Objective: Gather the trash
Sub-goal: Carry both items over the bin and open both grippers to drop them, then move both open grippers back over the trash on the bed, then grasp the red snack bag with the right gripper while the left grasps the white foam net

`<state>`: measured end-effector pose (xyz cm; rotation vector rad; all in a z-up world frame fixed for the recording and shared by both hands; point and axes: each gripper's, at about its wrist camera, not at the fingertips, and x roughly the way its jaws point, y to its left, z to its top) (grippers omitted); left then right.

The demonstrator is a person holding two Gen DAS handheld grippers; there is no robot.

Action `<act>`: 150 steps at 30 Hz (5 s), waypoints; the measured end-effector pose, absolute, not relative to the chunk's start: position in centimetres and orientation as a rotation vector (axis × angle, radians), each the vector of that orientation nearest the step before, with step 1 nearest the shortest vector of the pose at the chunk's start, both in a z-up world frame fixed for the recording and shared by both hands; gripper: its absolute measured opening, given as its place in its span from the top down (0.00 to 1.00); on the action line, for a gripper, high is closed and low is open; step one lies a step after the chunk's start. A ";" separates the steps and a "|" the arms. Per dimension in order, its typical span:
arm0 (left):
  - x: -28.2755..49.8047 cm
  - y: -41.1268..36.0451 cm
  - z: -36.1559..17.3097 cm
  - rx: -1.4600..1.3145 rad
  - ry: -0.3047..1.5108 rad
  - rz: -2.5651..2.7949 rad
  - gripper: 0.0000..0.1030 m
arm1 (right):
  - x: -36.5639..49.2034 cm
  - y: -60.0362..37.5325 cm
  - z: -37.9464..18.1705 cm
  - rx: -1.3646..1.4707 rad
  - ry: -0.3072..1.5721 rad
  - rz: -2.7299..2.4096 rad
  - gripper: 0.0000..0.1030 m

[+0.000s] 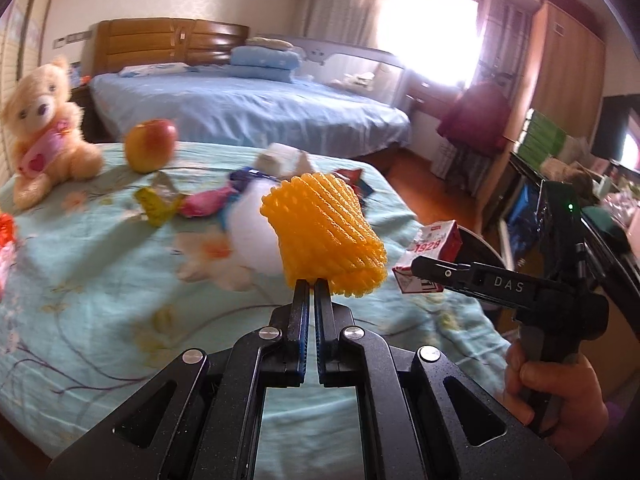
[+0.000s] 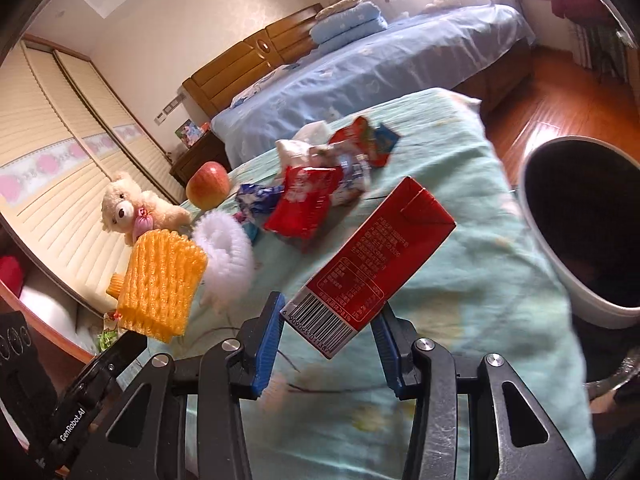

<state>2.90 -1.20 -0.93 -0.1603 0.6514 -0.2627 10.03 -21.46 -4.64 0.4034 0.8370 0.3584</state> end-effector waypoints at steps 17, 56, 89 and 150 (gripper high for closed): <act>5.6 -10.9 -1.9 -0.067 0.722 -0.423 0.98 | 8.2 -29.8 -4.6 0.379 0.799 0.225 0.57; 13.2 -24.5 -3.5 0.072 0.816 -0.579 0.97 | 12.6 -40.4 -7.1 0.358 0.873 0.102 0.57; 10.0 -14.5 -4.7 -0.083 0.845 -0.397 0.37 | 11.2 -36.2 -5.8 0.394 0.824 0.167 0.17; 9.5 3.6 -5.2 -0.263 0.788 -0.037 0.69 | 16.1 -16.9 -5.8 0.342 0.816 0.382 0.96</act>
